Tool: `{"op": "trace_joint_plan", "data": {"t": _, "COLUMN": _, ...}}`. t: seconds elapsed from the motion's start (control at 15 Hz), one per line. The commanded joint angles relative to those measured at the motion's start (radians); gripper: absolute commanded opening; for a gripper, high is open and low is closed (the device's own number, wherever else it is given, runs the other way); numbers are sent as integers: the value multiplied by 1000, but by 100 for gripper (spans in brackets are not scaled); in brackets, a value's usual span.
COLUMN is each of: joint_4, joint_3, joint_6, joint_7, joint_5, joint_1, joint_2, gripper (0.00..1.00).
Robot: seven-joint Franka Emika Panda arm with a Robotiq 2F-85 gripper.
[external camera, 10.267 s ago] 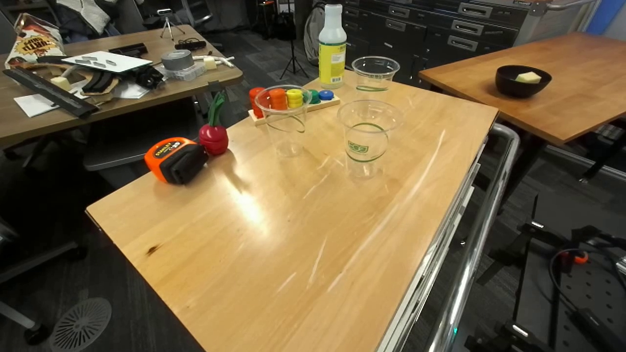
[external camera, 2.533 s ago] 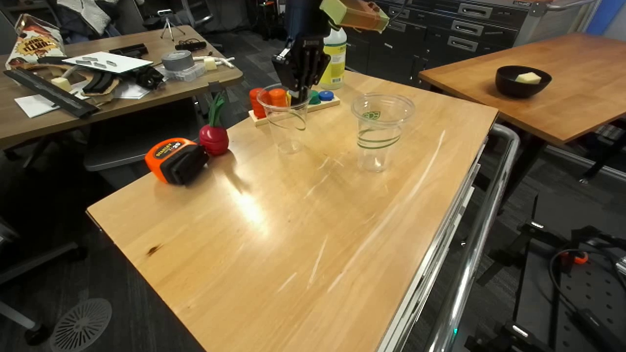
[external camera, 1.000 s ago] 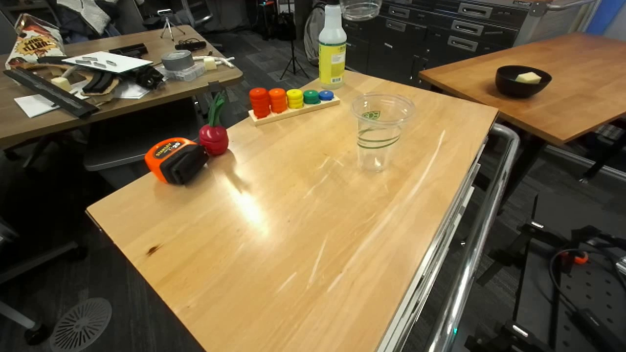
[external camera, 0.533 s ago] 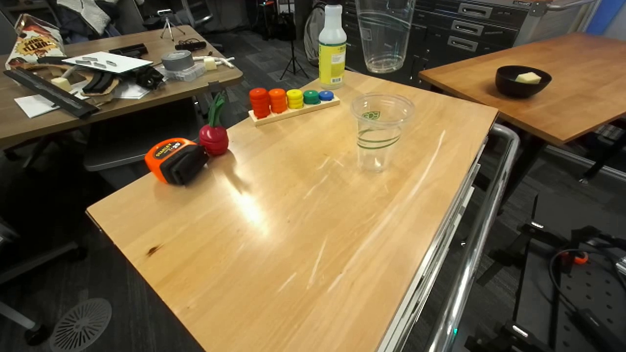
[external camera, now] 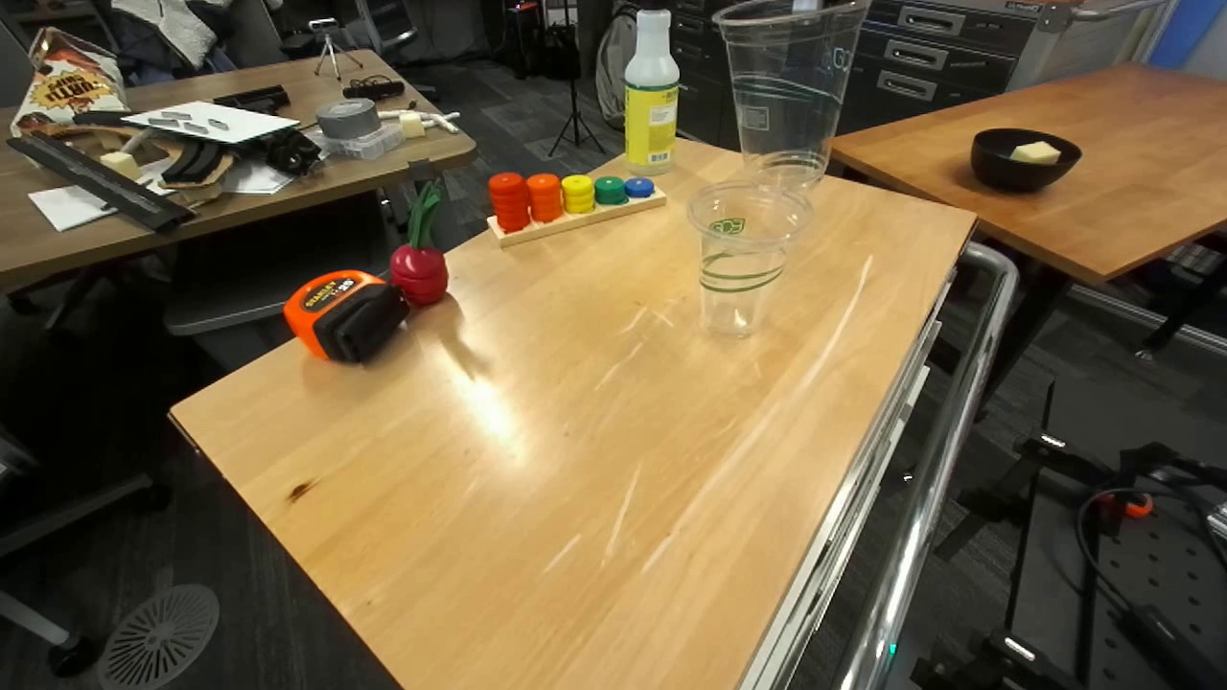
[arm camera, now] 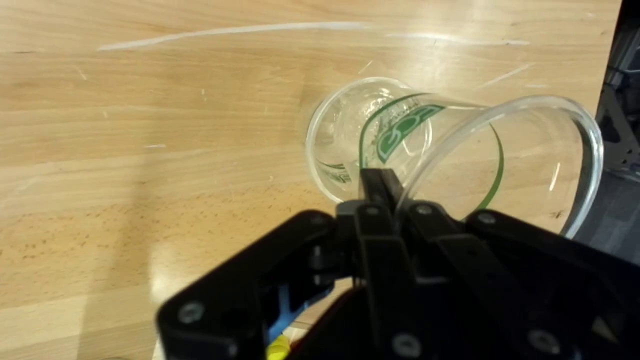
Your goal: Stack the three clear cups together
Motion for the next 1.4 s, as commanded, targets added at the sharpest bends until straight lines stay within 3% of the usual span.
{"op": "trace_joint_plan", "data": {"t": 0.0, "joint_4": -45, "joint_3": -9, "joint_6": 27, "joint_7": -81, "joint_5": 60, "joint_1": -2, "joint_2": -30, "gripper": 1}}
{"op": "trace_joint_plan", "data": {"t": 0.27, "joint_4": -67, "joint_3": -11, "joint_6": 93, "joint_7": -144, "joint_5": 119, "joint_1": -1, "joint_2": -16, "gripper": 1}}
{"op": "trace_joint_plan", "data": {"t": 0.93, "joint_4": -131, "joint_3": -9, "joint_6": 166, "joint_7": -244, "joint_5": 107, "joint_1": 3, "joint_2": -5, "gripper": 1}}
{"op": "trace_joint_plan", "data": {"t": 1.0, "joint_4": -138, "joint_3": -9, "joint_6": 169, "joint_7": -254, "joint_5": 107, "joint_1": 3, "joint_2": -7, "gripper": 28}}
{"op": "trace_joint_plan", "data": {"t": 1.13, "joint_4": -152, "joint_3": -9, "joint_6": 182, "joint_7": -265, "joint_5": 107, "joint_1": 3, "joint_2": -8, "gripper": 36}}
{"op": "trace_joint_plan", "data": {"t": 1.33, "joint_4": -170, "joint_3": -8, "joint_6": 221, "joint_7": -284, "joint_5": 112, "joint_1": 3, "joint_2": -15, "gripper": 58}}
